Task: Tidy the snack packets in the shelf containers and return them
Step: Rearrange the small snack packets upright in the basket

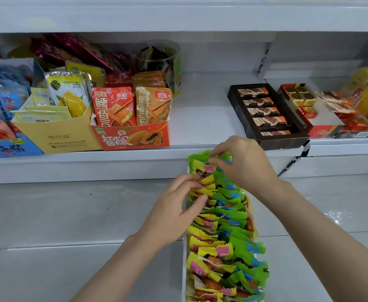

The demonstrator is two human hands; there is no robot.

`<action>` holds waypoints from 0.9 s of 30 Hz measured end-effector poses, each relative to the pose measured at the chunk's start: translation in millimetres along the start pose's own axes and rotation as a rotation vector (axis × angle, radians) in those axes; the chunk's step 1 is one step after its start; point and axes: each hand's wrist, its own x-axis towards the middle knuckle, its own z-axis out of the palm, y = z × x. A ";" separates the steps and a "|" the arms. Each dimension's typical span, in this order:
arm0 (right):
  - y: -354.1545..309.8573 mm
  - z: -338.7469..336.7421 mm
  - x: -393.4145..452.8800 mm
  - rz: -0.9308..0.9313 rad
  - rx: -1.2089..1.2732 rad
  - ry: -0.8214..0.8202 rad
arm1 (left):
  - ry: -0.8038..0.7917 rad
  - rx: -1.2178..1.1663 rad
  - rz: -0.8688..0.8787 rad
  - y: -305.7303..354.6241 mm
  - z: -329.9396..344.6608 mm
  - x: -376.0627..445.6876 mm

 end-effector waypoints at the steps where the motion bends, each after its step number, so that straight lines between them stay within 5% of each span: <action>1: 0.1 2.5 0.4 0.005 -0.035 -0.012 | -0.004 -0.003 -0.003 0.3 0.4 -0.1; 10: -13.3 25.2 -7.2 -0.048 -0.158 -0.027 | -0.025 -0.007 -0.032 -0.8 -1.2 -2.3; 17: -10.7 -45.3 -5.5 0.087 0.494 0.137 | -0.073 -0.091 -0.146 -0.3 -5.9 2.4; 23: -23.4 -113.3 -14.3 -0.001 0.885 0.338 | 0.216 -0.650 -0.292 26.4 -25.7 3.9; 27: -23.0 -108.3 -15.9 0.130 0.993 0.281 | 0.016 -1.124 -0.288 62.0 -28.2 -4.4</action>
